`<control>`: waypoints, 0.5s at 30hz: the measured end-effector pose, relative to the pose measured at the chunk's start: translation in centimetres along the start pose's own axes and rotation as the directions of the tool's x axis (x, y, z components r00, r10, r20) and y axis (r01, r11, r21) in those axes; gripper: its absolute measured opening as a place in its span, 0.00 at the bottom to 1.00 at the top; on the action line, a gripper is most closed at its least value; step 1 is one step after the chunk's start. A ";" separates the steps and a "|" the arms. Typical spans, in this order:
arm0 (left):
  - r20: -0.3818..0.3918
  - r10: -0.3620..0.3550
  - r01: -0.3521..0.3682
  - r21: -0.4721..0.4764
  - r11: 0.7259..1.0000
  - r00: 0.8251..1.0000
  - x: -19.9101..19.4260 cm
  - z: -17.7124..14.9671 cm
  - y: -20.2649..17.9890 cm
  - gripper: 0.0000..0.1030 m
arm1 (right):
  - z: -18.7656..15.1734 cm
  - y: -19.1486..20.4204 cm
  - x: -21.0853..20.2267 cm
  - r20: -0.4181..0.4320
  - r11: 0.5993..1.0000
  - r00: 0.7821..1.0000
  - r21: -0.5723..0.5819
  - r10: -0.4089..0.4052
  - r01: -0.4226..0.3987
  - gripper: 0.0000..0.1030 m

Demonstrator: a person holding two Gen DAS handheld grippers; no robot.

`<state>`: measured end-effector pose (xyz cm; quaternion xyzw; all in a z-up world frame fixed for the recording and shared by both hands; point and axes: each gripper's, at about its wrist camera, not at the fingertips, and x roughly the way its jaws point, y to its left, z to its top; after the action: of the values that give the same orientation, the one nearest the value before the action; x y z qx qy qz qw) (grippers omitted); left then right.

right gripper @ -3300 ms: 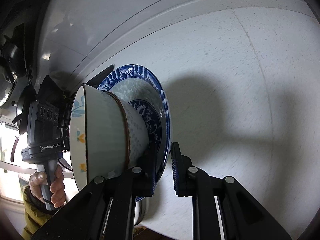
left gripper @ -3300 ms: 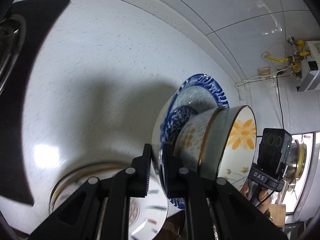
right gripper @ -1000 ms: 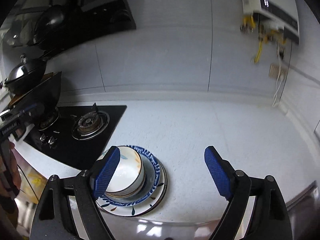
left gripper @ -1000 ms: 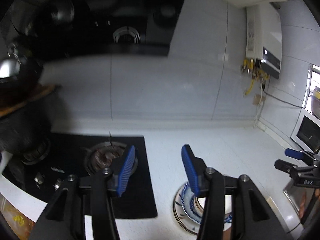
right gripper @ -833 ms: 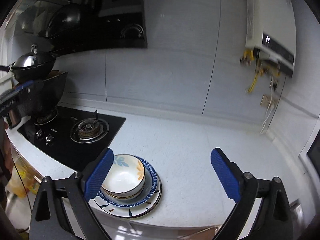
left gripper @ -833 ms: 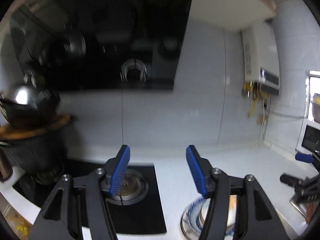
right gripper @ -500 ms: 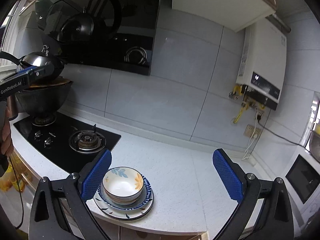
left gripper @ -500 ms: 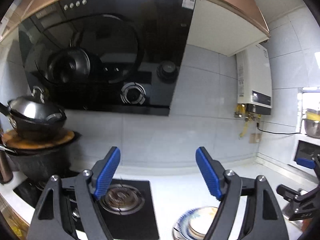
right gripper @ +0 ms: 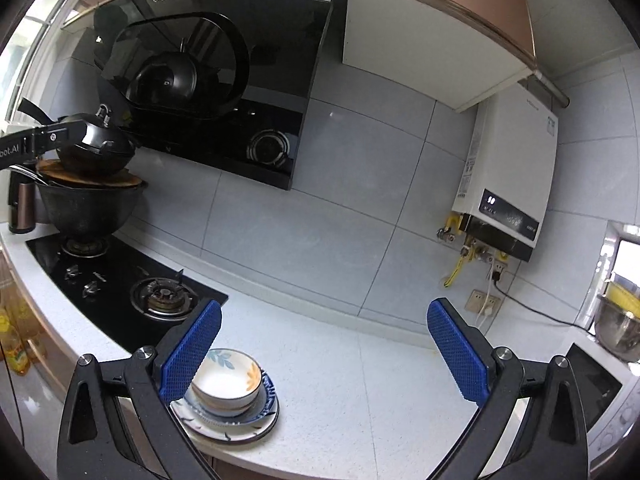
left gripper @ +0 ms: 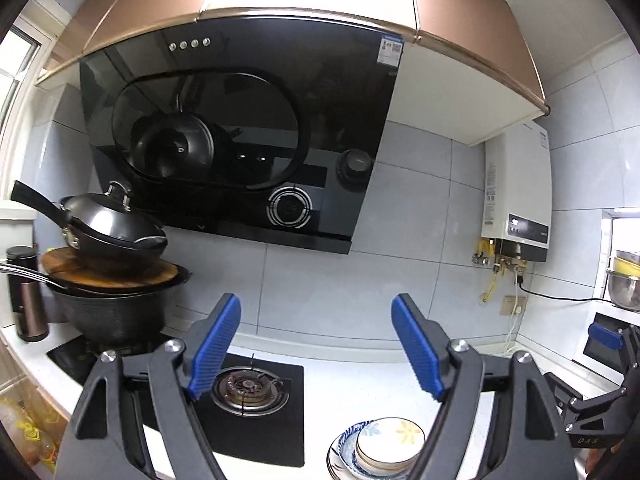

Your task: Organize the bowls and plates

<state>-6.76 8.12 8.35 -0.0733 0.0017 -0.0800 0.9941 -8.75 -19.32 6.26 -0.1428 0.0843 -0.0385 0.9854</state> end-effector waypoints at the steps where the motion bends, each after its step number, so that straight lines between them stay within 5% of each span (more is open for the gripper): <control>1: -0.010 0.005 -0.005 0.004 1.000 1.000 -0.4 0.0 -0.3 0.75 | -0.2 -0.3 -0.1 -0.003 1.000 1.000 0.006 0.014 -0.014 0.99; 5: -0.077 0.025 -0.024 0.017 1.000 0.997 -1.6 -0.7 -1.0 0.88 | -1.8 -1.1 -0.7 -0.038 0.992 0.993 0.067 0.110 -0.107 0.99; 10: -0.227 0.095 -0.074 0.099 0.992 0.969 -2.4 -3.1 -1.3 0.88 | -4.0 -0.8 -1.0 -0.152 0.967 0.961 0.148 0.230 -0.208 0.99; 15: -0.325 0.132 -0.084 0.157 0.984 0.936 -3.5 -6.2 -0.8 0.88 | -4.7 -0.7 -3.0 -0.214 0.962 0.950 0.199 0.229 -0.187 0.99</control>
<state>-10.43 6.99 2.36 0.0119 0.1686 -0.0365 0.9849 -12.61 -20.98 2.51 -0.0397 0.2113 0.0421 0.9757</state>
